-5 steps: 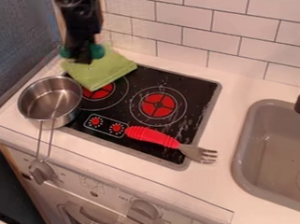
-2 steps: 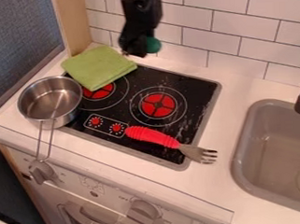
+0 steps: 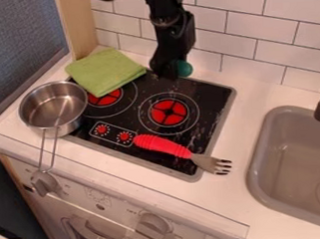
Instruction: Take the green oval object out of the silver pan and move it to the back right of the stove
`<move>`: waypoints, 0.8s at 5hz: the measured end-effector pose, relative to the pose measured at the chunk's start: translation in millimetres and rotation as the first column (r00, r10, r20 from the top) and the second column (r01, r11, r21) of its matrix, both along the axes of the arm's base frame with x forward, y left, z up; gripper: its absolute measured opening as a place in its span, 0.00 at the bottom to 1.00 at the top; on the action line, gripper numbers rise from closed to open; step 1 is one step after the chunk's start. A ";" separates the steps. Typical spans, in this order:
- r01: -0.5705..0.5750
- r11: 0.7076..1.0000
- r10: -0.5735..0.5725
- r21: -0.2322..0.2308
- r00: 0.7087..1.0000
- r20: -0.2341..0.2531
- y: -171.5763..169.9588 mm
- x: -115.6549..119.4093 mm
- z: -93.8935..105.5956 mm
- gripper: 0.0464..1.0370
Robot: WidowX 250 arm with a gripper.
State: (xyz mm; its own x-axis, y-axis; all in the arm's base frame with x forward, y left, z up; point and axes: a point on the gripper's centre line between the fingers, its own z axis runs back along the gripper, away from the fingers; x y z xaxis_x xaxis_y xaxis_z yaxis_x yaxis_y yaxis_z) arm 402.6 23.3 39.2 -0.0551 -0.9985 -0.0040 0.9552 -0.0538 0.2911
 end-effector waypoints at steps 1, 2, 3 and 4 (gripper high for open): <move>0.013 1.000 -0.013 -0.020 0.999 -0.034 -3.0 3.4 -19.7 0.41; 0.023 0.999 -0.024 -0.027 0.998 -0.051 -4.7 4.4 -24.7 0.48; 0.018 1.000 -0.020 -0.023 0.998 -0.063 -3.9 3.1 -25.1 0.80; 0.019 0.999 -0.020 -0.026 0.998 -0.062 -3.8 3.1 -24.5 0.97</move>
